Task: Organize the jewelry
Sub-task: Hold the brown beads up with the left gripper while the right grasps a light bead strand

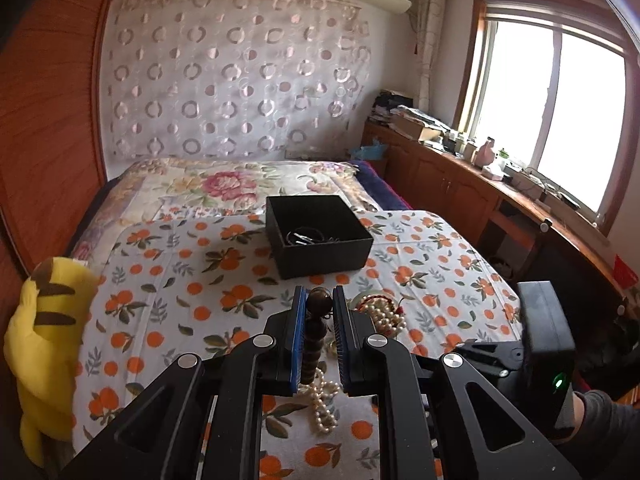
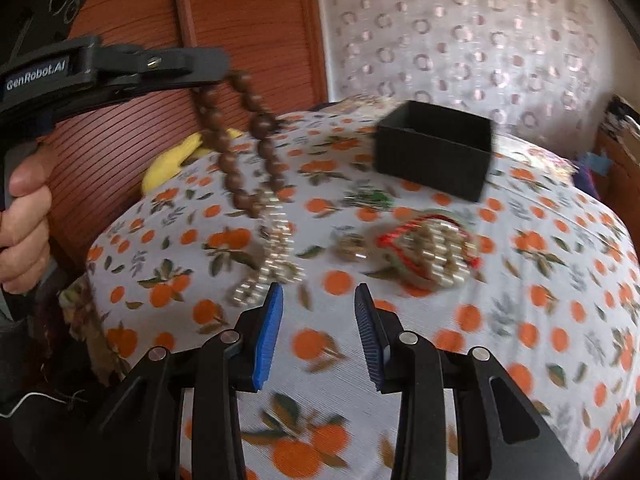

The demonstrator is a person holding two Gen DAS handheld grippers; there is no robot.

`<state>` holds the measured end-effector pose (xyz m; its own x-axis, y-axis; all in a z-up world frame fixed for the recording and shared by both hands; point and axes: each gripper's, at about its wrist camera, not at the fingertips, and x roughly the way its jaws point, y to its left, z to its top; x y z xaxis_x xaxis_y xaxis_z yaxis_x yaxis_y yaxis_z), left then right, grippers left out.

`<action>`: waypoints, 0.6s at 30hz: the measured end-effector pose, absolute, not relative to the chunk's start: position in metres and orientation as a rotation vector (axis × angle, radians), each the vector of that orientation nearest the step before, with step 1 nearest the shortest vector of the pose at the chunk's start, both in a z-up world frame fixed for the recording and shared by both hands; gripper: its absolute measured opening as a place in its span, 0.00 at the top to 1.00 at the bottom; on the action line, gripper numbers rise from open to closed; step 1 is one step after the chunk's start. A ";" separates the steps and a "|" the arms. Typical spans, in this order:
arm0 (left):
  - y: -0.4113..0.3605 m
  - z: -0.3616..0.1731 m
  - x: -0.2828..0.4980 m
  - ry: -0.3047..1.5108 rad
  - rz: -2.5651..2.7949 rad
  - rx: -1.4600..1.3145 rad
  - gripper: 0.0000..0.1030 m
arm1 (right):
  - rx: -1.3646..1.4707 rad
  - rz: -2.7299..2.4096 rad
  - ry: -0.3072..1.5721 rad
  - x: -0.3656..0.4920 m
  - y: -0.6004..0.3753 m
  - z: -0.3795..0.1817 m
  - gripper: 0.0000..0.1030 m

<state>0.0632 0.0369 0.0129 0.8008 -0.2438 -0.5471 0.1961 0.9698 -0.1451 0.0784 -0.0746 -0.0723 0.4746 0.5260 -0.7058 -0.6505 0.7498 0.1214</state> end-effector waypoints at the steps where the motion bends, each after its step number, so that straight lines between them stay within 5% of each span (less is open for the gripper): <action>1: 0.038 0.013 0.062 0.597 -0.235 -0.085 0.88 | -0.179 0.730 0.799 0.080 -0.069 -0.073 0.61; 18: 0.039 0.035 0.045 0.550 -0.297 -0.107 0.88 | -0.152 0.839 0.818 0.108 -0.036 -0.078 0.66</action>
